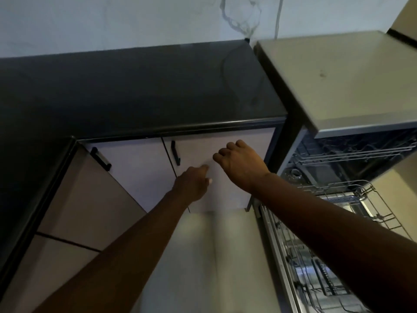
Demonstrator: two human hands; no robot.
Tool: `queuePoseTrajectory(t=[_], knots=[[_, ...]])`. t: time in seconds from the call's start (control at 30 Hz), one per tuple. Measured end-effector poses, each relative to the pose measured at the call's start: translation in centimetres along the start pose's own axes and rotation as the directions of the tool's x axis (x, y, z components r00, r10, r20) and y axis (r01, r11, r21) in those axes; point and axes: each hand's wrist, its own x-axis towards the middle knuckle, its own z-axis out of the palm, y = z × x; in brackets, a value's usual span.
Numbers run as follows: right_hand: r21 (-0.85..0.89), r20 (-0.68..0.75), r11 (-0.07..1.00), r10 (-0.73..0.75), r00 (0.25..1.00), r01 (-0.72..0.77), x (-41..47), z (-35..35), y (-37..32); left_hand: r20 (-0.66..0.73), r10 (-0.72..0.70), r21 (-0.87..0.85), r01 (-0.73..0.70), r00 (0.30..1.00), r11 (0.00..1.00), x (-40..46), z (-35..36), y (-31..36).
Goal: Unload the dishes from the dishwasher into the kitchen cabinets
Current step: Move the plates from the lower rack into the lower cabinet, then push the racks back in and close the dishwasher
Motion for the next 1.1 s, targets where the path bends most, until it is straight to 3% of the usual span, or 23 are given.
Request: queuePoseTrajectory(t=[0.13,0.3,0.43,0.7,0.9,1.1], knots=[[0.004,0.022,0.997,0.081,0.996,-0.081,-4.5,-1.5,2.4,-0.156,0.074,-0.065,-0.085,0.985,0.994,-3.1,-0.6,4.8],[0.107,0.051,0.982,0.154,0.987,-0.159,-14.6,-1.3,4.3,-0.172,0.068,0.017,-0.066,0.983,0.998,-8.8,0.6,11.1],[0.175,0.085,0.975,0.121,0.989,-0.135,-24.5,-0.7,5.7,-0.173,0.006,0.038,0.001,0.985,0.999,-13.9,2.1,16.9],[0.238,0.195,0.951,0.154,0.969,-0.199,-40.5,2.0,10.3,-0.080,0.033,0.106,-0.024,0.996,0.994,-21.0,10.0,29.2],[0.277,0.307,0.923,0.181,0.934,-0.269,-50.8,5.8,11.2,0.020,-0.052,0.085,0.050,0.998,0.995,-23.7,18.0,32.8],[0.181,0.286,0.952,0.188,0.939,-0.246,-60.9,8.5,11.7,0.089,-0.126,0.067,0.121,0.988,0.990,-28.5,25.2,36.2]])
